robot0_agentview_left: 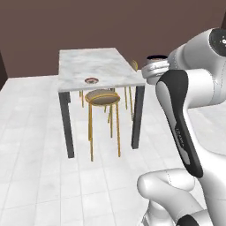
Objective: Pick the cup of tea, navigate to the dining table, and place it on the saucer.
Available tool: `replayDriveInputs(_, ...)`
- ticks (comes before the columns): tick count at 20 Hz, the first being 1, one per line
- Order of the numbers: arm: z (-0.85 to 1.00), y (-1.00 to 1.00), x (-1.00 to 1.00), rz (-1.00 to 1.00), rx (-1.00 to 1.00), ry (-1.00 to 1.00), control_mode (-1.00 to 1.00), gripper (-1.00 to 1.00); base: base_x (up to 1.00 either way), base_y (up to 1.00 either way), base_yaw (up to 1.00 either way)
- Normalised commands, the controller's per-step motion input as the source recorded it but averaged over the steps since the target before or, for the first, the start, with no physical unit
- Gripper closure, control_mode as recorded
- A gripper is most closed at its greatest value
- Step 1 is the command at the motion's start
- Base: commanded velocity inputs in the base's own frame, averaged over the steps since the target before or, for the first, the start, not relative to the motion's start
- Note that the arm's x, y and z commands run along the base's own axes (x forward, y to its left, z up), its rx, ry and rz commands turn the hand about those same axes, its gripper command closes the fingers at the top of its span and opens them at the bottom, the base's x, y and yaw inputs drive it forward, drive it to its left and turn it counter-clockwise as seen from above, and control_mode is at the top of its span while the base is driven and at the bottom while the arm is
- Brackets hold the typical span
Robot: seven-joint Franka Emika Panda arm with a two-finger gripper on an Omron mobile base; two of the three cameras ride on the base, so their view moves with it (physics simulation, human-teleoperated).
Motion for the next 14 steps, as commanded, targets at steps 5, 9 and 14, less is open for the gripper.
replayDriveInputs(5, 0.00, 0.00, 0.00, 0.00, 0.00, 0.00, 1.00, 1.00, 1.00, 0.53, -0.05)
replayDriveInputs(9, 0.00, 0.00, 0.00, 0.00, 0.00, 0.00, 1.00, 1.00, 1.00, 0.46, -0.06)
replayDriveInputs(14, 0.00, 0.00, 0.00, 0.00, 0.00, 0.00, 1.00, 1.00, 1.00, 0.27, -0.04)
